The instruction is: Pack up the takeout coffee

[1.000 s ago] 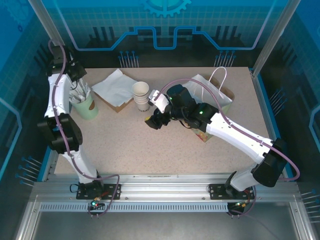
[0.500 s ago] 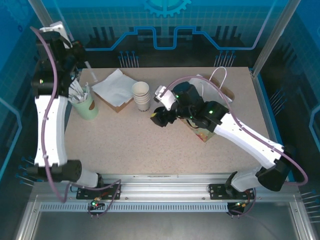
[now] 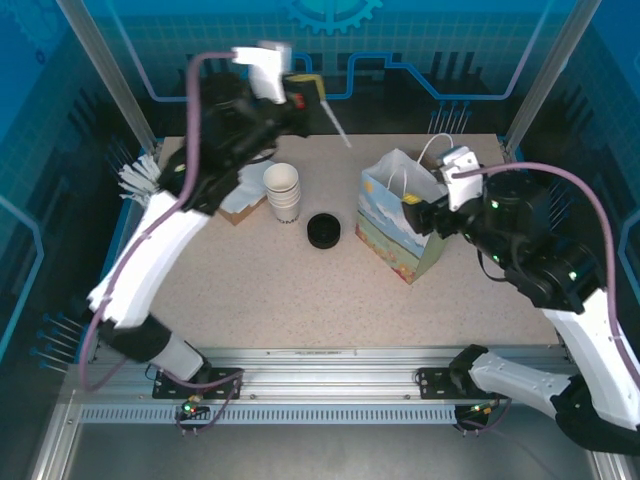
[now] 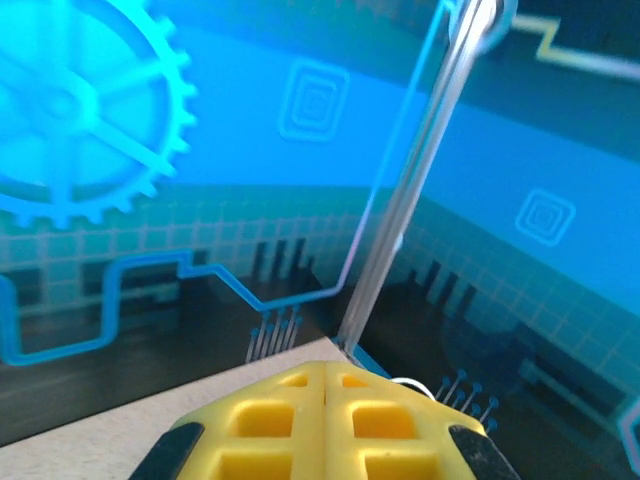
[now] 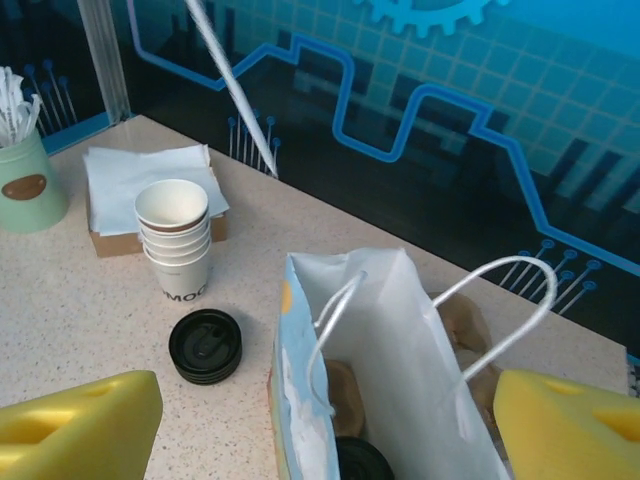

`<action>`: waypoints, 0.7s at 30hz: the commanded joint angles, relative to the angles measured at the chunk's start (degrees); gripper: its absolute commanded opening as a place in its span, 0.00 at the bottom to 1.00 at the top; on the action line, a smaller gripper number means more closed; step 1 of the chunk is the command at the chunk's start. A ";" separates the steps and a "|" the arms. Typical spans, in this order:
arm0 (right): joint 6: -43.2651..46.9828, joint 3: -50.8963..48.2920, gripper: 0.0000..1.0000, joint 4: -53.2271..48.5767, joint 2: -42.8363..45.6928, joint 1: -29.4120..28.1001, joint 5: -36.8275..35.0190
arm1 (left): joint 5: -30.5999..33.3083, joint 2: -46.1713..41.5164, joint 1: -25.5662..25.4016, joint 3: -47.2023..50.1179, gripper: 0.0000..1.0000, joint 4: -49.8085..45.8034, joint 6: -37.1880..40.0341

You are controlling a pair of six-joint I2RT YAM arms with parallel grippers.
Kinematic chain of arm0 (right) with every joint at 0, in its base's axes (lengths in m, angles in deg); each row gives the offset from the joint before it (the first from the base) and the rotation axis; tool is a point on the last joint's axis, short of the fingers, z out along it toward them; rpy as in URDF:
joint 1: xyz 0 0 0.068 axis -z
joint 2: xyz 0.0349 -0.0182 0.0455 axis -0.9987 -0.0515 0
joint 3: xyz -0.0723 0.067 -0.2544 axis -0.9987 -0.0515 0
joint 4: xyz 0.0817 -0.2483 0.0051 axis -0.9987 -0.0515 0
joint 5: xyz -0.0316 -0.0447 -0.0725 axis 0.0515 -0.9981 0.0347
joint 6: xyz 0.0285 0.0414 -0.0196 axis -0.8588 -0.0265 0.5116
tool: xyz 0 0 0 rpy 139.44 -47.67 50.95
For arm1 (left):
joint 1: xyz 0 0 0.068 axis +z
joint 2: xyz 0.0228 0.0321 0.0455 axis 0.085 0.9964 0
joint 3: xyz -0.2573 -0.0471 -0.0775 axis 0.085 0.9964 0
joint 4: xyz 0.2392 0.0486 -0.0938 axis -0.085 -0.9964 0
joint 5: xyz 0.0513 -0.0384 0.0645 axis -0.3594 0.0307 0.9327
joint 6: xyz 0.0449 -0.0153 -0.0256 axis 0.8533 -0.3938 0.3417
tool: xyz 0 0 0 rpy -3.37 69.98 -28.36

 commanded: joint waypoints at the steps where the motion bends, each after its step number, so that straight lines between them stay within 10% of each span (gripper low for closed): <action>1: -1.35 -0.40 0.88 -3.45 -0.79 1.30 -0.28 | -1.23 6.41 -2.70 -7.23 0.00 0.08 2.05; 13: -1.26 -2.19 0.89 -3.44 -2.08 5.73 3.83 | -4.46 19.31 -4.68 -11.21 0.00 -3.13 -0.10; 21: -1.66 -2.89 0.89 -2.90 -3.16 6.51 5.64 | 5.64 18.11 -4.86 -17.36 0.00 -4.51 12.11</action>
